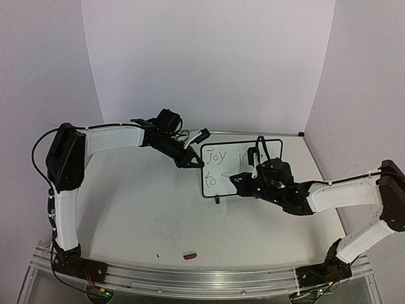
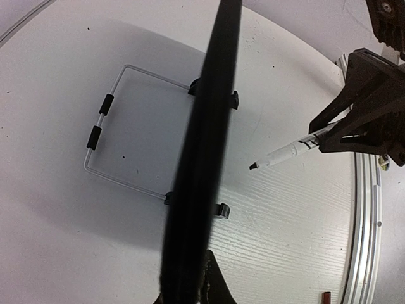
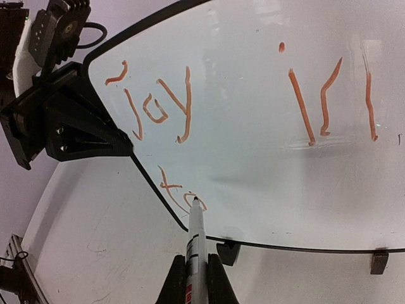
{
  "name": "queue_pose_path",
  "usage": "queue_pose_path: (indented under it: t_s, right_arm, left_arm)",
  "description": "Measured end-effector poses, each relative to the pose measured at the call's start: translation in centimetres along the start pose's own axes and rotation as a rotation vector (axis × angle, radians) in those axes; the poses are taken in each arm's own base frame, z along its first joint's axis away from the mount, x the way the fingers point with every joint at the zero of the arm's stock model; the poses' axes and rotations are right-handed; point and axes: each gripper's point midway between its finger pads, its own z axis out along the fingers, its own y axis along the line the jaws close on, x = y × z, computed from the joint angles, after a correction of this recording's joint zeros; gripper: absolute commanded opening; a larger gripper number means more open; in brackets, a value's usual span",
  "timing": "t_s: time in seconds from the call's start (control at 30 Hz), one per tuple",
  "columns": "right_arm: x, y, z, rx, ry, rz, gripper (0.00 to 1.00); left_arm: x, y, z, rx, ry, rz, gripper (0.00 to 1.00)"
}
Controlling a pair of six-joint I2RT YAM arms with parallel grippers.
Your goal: Write a sentence on the whiteboard
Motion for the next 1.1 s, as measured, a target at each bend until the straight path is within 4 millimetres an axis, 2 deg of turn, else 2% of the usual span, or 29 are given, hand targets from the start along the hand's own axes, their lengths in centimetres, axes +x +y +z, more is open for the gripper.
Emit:
queue_pose_path:
  t_s: [0.4, 0.8, 1.1]
  right_arm:
    - [1.5, -0.7, 1.3, 0.014, 0.035, 0.004, 0.00]
    - [1.5, -1.9, 1.8, 0.066, 0.022, 0.021, 0.00]
    - [0.7, -1.4, 2.3, 0.054, 0.010, 0.025, 0.00]
  left_arm:
    - [0.0, 0.0, 0.0, 0.000, 0.000, 0.000, 0.00]
    - [0.0, 0.0, 0.0, 0.000, 0.000, 0.000, 0.00]
    - [0.0, 0.0, 0.0, 0.000, 0.000, 0.000, 0.00]
